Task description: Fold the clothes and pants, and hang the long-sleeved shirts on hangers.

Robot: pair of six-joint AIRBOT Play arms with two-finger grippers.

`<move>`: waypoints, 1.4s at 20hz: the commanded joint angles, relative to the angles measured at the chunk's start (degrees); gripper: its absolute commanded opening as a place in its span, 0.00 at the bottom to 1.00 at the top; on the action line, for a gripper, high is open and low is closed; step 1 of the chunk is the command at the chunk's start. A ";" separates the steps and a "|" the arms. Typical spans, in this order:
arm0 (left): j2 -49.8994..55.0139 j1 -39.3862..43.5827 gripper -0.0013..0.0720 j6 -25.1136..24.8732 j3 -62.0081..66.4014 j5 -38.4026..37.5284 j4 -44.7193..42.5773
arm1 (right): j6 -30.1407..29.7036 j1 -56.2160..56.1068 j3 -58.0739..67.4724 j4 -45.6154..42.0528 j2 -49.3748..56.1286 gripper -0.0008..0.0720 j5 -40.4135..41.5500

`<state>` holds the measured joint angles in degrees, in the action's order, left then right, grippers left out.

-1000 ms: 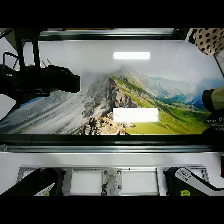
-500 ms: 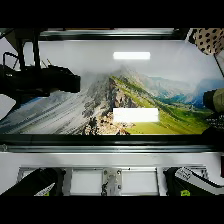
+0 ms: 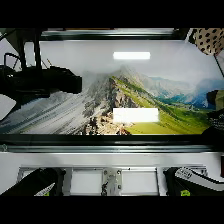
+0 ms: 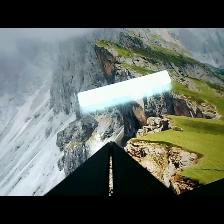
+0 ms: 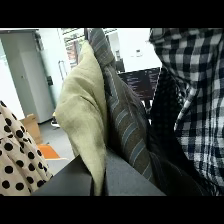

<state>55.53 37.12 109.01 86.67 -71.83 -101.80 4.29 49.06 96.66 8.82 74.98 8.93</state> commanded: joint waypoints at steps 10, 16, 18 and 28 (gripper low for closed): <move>0.02 0.04 0.03 -0.13 0.04 0.00 -0.02 | 0.15 -0.28 0.02 0.39 -6.69 0.95 -2.23; 0.02 0.04 0.03 -0.13 0.04 0.02 -0.04 | 0.17 -0.28 0.02 0.42 -14.51 0.67 -18.43; 0.02 0.02 0.03 -0.11 0.04 0.02 -0.04 | 0.17 -0.28 0.02 0.42 -15.28 0.63 -28.02; 0.00 0.02 0.03 -0.13 0.02 0.00 -0.20 | 12.44 -11.65 -0.17 -15.50 -11.67 0.63 -67.63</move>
<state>55.53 37.12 108.86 86.67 -71.83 -101.95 10.04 43.38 96.64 2.96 62.17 -48.86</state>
